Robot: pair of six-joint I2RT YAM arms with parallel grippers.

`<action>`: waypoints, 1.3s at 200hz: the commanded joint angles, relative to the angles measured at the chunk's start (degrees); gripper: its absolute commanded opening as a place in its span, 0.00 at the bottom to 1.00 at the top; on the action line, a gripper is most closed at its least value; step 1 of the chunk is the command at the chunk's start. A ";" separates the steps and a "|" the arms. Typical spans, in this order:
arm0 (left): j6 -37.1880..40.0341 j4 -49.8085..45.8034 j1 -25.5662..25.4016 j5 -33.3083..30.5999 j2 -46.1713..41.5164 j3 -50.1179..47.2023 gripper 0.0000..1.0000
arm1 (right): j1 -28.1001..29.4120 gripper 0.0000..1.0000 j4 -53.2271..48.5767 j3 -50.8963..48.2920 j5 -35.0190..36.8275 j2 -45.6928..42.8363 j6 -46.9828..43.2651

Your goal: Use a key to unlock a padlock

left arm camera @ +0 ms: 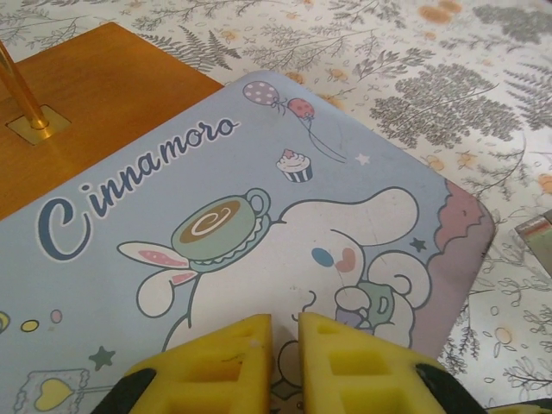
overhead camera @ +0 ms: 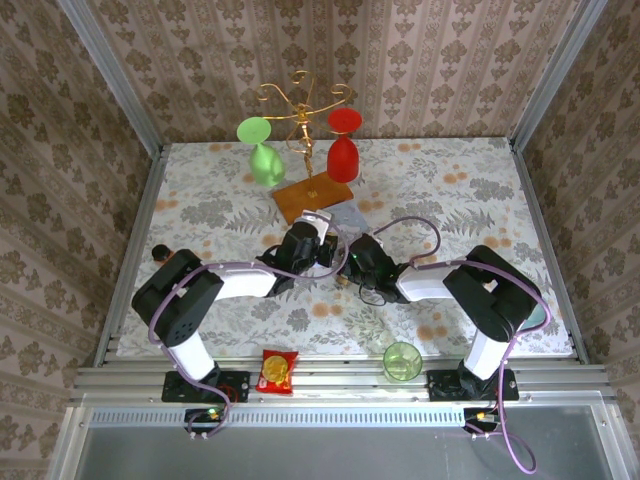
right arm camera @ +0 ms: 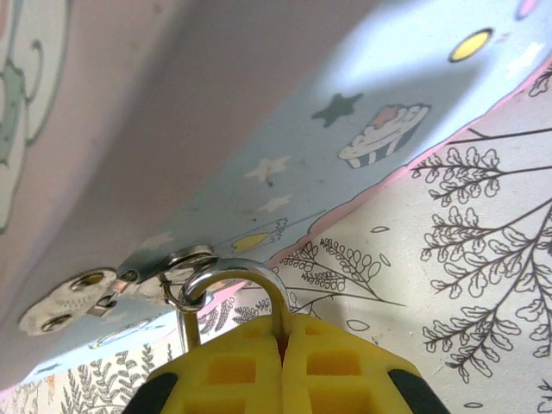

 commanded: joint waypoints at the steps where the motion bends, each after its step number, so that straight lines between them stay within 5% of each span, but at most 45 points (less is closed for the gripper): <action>1: -1.95 -4.41 1.53 3.26 1.29 -3.85 0.16 | 0.02 0.00 -4.54 1.21 8.15 -0.34 3.55; 94: 1.10 -3.27 2.03 3.58 2.34 -5.86 0.15 | -0.20 0.00 -7.91 4.17 14.41 -4.07 2.00; 165: 1.07 -2.49 2.12 3.70 2.81 -6.62 0.14 | -3.66 0.00 4.05 0.78 10.11 -1.19 7.45; 260: 2.56 -3.86 2.05 2.18 0.78 -7.51 0.14 | -5.11 0.00 0.39 -0.48 12.32 -5.26 6.04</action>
